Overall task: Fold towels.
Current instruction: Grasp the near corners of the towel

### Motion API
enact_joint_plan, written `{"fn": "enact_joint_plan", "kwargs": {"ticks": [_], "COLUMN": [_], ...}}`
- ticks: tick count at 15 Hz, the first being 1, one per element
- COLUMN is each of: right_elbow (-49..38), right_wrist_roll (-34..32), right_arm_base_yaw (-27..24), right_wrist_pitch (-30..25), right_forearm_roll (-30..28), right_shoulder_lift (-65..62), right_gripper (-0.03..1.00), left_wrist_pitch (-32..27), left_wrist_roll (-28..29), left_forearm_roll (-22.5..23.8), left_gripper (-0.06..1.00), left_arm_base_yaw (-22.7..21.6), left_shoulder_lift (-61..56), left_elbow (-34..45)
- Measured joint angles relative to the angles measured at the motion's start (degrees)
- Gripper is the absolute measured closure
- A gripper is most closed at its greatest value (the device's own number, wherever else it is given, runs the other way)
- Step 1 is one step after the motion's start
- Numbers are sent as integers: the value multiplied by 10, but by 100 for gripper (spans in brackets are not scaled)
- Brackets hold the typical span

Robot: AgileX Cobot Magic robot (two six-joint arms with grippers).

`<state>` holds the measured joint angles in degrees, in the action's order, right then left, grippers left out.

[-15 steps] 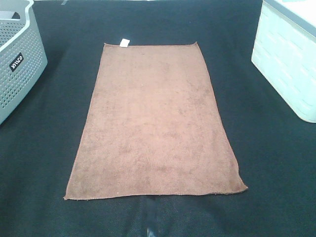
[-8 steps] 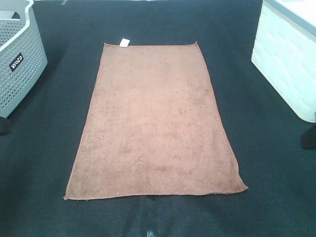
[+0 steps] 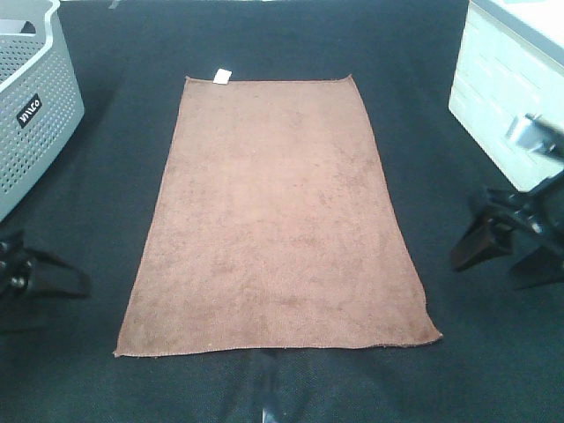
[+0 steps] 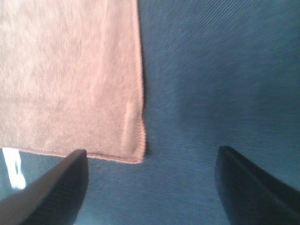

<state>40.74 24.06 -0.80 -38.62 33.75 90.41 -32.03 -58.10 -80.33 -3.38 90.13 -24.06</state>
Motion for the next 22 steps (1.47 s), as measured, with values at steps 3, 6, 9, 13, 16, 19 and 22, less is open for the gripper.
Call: {"fn": "enact_joint_plan", "kwargs": {"ticks": [3, 6, 9, 13, 16, 19, 22], "right_elbow": [1, 1, 1, 2, 6, 8, 8], "right_wrist_roll": [88, 136, 158, 167, 155, 154, 154], "right_arm_base_yaw": [0, 0, 0, 64, 103, 103, 103], "right_wrist_pitch": [5, 10, 12, 48, 85, 96, 110], "right_forearm_roll": [85, 129, 146, 160, 219, 234, 233], "right_shoulder_lift": [47, 74, 110, 140, 160, 172, 182], "right_gripper": [25, 25, 25, 25, 27, 45, 85], "left_wrist_pitch": [-11, -32, -60, -79, -77, -62, -47], "left_wrist_roll": [-85, -149, -238, -257, -238, -233, -232], "left_forearm_roll": [-72, -125, -185, -191, -198, -197, -183], "left_gripper": [27, 26, 25, 25, 26, 43, 85], "left_arm_base_yaw": [0, 0, 0, 52, 96, 102, 102], "left_shoulder_lift": [68, 97, 136, 189, 215, 223, 228], "left_elbow": [1, 1, 0, -52, -93, -104, -108]}}
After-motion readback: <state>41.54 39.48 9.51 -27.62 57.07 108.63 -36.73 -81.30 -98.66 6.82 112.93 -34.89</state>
